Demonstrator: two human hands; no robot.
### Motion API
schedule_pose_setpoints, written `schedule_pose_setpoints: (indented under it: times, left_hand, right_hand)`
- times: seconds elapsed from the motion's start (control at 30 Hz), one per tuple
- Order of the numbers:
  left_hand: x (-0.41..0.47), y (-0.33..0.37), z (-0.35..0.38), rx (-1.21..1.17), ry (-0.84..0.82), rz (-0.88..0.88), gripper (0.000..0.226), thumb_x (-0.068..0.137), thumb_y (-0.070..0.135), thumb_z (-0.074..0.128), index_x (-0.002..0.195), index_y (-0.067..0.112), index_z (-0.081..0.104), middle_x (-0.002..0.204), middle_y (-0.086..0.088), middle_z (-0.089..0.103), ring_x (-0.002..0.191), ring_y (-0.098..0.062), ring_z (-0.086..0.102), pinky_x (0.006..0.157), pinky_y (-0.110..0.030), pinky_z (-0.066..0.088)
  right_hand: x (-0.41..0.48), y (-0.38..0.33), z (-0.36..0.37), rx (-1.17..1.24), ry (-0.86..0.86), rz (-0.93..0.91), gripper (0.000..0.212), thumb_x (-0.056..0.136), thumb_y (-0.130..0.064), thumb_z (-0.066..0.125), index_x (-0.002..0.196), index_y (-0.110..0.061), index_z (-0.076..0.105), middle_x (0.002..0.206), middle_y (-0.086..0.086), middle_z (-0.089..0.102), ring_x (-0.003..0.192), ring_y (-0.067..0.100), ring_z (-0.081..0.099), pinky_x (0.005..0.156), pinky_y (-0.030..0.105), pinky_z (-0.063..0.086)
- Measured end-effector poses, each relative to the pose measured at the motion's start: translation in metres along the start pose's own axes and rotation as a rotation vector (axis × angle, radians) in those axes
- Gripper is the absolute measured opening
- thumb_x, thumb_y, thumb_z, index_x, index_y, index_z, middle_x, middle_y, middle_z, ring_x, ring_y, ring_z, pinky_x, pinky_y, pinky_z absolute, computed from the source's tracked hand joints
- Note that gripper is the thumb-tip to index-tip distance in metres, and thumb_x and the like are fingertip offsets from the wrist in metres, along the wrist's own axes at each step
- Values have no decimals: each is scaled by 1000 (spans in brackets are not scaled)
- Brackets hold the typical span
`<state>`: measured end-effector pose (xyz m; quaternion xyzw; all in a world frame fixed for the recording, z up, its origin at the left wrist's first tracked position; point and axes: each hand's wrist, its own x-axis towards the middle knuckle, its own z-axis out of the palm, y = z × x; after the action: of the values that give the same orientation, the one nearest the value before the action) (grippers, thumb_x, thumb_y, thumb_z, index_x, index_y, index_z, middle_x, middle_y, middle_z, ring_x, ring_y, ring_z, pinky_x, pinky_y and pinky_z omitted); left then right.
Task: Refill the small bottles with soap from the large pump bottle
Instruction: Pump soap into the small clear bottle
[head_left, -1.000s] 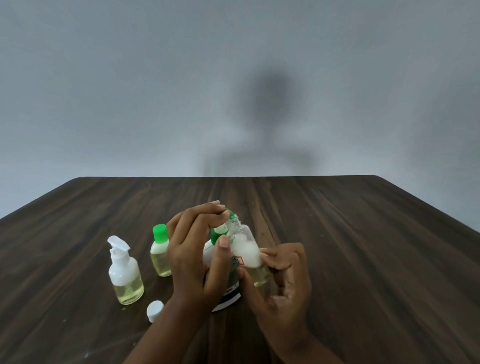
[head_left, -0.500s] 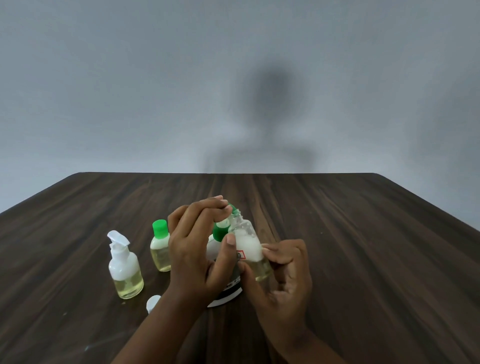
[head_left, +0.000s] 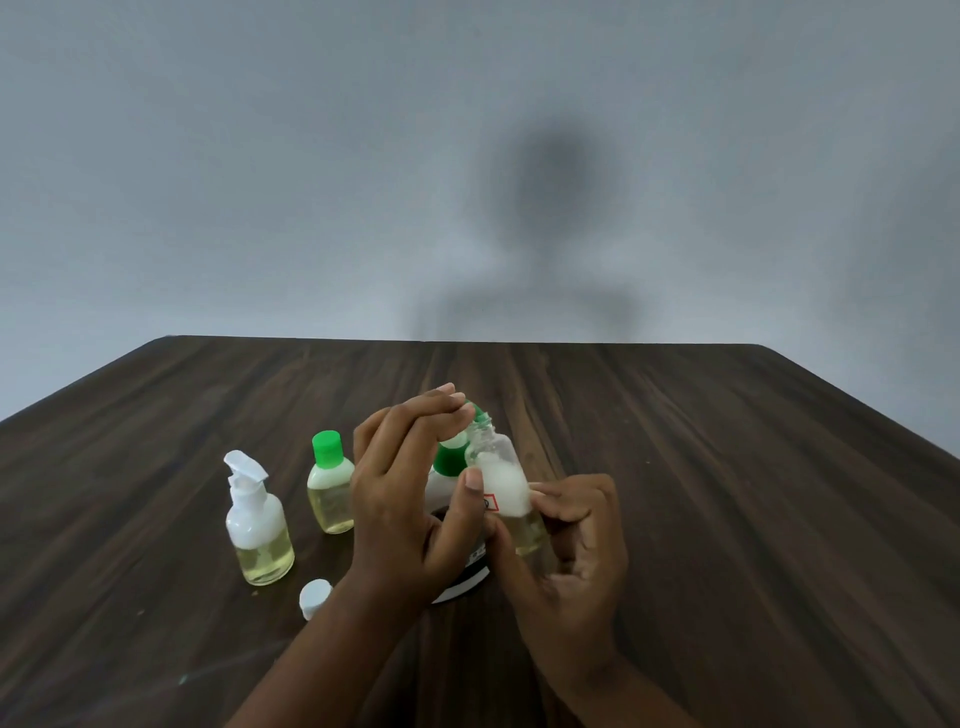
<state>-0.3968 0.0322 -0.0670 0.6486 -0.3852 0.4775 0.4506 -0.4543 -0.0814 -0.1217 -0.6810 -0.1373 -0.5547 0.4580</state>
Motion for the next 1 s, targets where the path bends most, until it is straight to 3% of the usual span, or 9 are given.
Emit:
schedule_pose_setpoints:
  times: [0.27,0.4,0.5,0.63,1.0]
  left_hand:
    - [-1,-5,2,-28,23,-39,30,82,21,46,86,0,67,100,1,64,97,-15,62,74,-44,48]
    - [-4,-2,1,-13,18,-32,31,82,21,45,84,1,68,100,2,64,99,-8,60,78,-37,46]
    - [-2,-1,0,-12,15,-24,31,82,20,45,90,2,68,104,1,64,103,-12,61,84,-33,44]
    - [4,-3,-2,-14,34,-31,30,84,22,45,89,4,69,102,2,65,99,-12,62,81,-40,45]
    - [-3,-2,0,-94,68,-68,30,85,18,45,84,2,70,97,-2,68,98,-15,65,76,-49,48]
  right_hand:
    - [-2,2,0,-1,-12,21,30,78,-21,76,92,-22,51,97,-9,50,80,13,58,64,23,50]
    - [-3,2,-1,-10,-24,7,30,77,-21,76,91,-22,50,96,-11,50,80,8,56,65,16,48]
    - [0,1,1,2,1,-10,28,78,-20,75,92,-20,51,97,-10,51,82,8,58,67,16,49]
    - [3,2,3,32,37,-19,29,77,-18,76,94,-20,53,99,-9,52,84,14,60,67,23,52]
    - [0,1,-1,-14,-9,-24,28,79,-22,74,93,-19,51,98,-8,51,82,12,58,64,22,51]
